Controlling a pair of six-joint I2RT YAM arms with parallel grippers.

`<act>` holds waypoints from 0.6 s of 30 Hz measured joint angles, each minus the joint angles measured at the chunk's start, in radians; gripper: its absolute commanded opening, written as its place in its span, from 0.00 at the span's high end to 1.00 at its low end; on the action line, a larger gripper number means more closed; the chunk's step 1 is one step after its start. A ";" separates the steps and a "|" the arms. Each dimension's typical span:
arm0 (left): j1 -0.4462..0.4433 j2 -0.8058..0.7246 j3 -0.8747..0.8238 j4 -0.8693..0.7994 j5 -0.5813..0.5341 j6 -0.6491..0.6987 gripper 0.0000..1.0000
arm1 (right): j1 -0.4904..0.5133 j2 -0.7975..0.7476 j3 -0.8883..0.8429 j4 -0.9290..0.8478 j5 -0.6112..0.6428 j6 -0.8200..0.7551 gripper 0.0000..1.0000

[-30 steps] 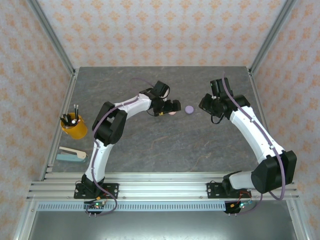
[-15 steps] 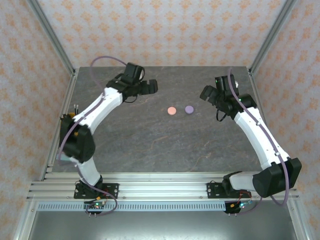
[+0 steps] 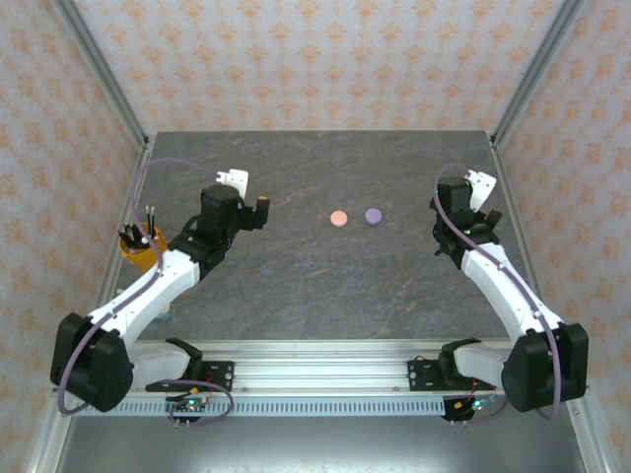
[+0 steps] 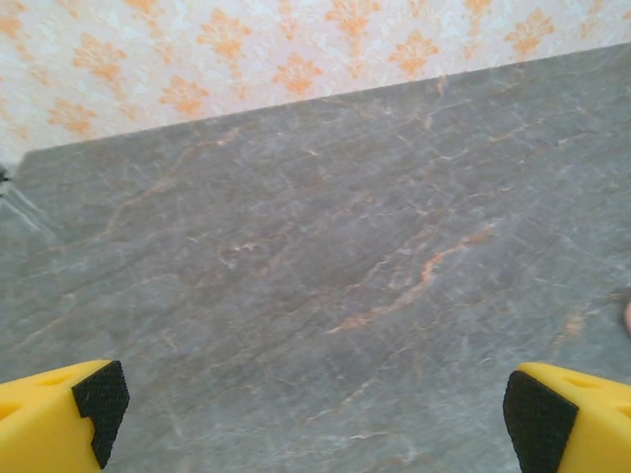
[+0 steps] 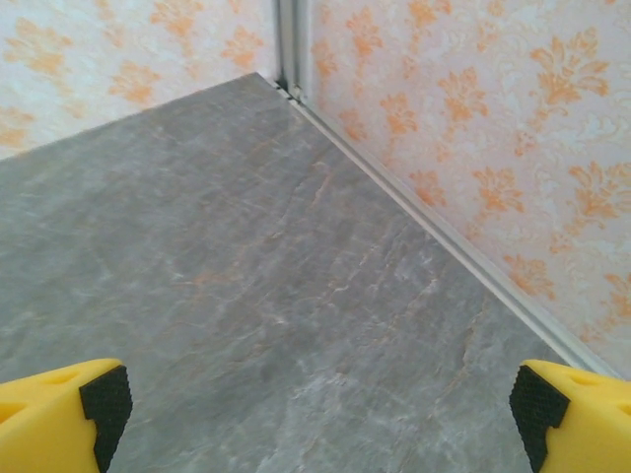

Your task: Insert the wireless bluetooth earbuds into the charging case

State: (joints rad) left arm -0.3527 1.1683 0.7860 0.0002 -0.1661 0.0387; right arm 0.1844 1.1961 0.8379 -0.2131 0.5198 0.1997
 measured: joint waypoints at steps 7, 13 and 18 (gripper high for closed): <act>0.108 -0.131 -0.246 0.201 -0.043 0.046 0.00 | -0.011 0.135 -0.272 0.325 0.024 -0.100 0.00; 0.184 -0.065 -0.364 0.373 -0.050 0.040 0.00 | -0.012 0.161 -0.409 0.632 -0.024 -0.182 0.00; 0.240 0.114 -0.402 0.533 0.026 0.039 0.00 | -0.016 0.235 -0.455 0.896 -0.113 -0.249 0.00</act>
State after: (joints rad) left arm -0.1127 1.2819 0.3836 0.5327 -0.1406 0.0776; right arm 0.1688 1.4315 0.3832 0.6834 0.4065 -0.0490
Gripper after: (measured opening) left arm 0.998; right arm 0.998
